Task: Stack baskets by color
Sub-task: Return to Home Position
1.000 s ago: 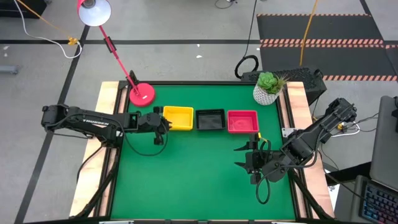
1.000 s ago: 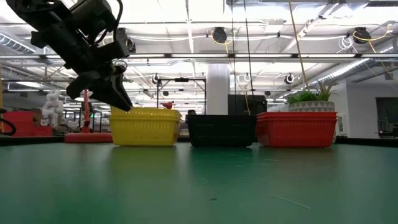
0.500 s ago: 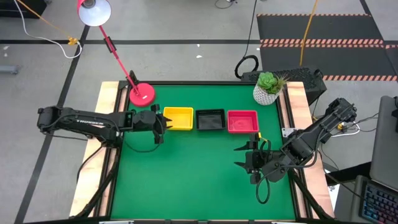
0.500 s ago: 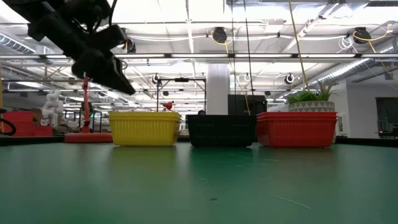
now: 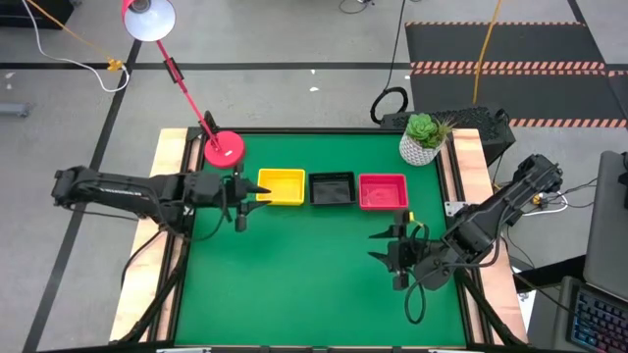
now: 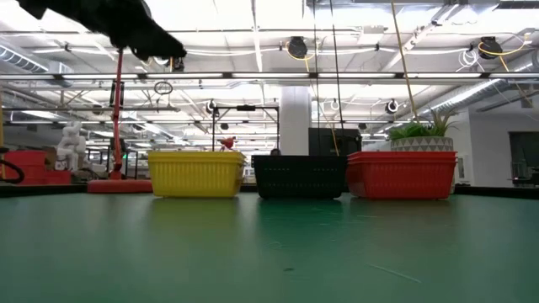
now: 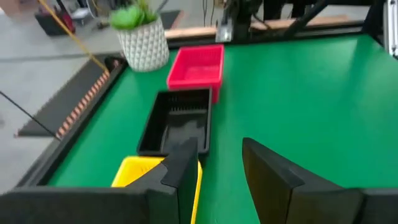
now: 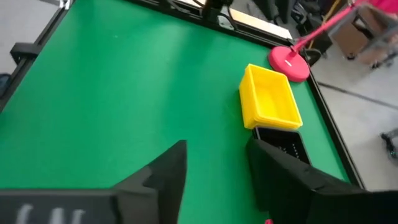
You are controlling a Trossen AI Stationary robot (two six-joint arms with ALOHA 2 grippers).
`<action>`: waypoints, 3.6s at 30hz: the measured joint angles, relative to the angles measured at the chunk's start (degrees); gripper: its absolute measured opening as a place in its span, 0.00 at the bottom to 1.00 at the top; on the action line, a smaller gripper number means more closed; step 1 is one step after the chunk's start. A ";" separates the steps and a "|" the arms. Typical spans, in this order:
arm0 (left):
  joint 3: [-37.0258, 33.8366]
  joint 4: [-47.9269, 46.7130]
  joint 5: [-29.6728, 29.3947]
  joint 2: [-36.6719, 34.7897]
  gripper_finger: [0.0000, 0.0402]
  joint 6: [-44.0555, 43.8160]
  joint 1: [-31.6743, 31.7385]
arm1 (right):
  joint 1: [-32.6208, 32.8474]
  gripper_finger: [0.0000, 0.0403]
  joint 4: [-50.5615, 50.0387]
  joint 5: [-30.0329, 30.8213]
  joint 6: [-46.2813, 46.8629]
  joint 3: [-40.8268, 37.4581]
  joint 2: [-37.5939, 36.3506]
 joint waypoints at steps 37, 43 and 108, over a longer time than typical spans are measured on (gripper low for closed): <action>-6.86 15.06 1.16 -0.91 0.03 6.63 -0.50 | 0.06 0.00 27.42 -7.85 -17.63 -38.23 -39.17; -8.48 15.11 1.47 -0.91 0.01 6.59 1.25 | 0.02 0.00 27.87 -9.71 -19.05 -41.31 -42.14; -8.87 14.69 10.93 -0.91 0.01 5.45 8.15 | -29.23 0.00 40.92 -45.61 -23.14 -66.57 -68.09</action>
